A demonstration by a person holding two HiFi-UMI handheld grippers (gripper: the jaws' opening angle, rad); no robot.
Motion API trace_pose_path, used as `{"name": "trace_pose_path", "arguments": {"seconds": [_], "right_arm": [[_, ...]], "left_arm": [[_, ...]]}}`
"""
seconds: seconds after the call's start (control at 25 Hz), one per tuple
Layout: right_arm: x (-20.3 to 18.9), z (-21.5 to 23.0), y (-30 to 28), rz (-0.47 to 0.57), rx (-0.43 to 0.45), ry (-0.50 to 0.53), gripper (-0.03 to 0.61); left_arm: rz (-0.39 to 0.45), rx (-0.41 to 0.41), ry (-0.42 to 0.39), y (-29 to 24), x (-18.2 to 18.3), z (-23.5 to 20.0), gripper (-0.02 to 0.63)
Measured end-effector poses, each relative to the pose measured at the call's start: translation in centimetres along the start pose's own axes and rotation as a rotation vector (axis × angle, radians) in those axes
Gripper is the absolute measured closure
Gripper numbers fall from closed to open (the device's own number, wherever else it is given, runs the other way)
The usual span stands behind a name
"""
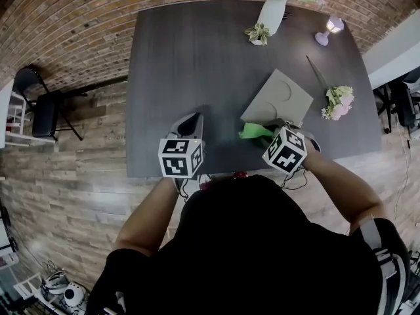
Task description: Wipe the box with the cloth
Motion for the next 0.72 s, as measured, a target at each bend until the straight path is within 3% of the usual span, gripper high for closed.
{"name": "trace_pose_path", "arguments": {"seconds": [0.2, 0.52, 0.64, 0.72], "right_arm": [[-3.3, 3.9, 0.2, -0.008, 0.046, -0.147, 0.495], [-11.0, 16.0, -0.6, -0.133, -0.117, -0.276, 0.495], [-12.0, 20.0, -0.7, -0.120, -0.191, -0.293, 0.495], [-13.1, 21.0, -1.0, -0.145, -0.194, -0.341, 0.495]], "left_arm": [[-0.009, 0.032, 0.007, -0.3, -0.1, 0.6, 0.604], [-0.037, 0.093, -0.008, 0.1, -0.6, 1.0, 0.604], [-0.044, 0.108, -0.018, 0.3, -0.5, 1.2, 0.604], [-0.044, 0.113, -0.031, 0.4, -0.2, 1.2, 0.604]]}}
Point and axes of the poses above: the fingertips, and each gripper's own axes: y backward along the fingers, z to its right, x out of its top, the point moved 1 cm from there along y, backward along the fingers, and after that the axes turned 2 degrees about -z, right-handed, at the moved point
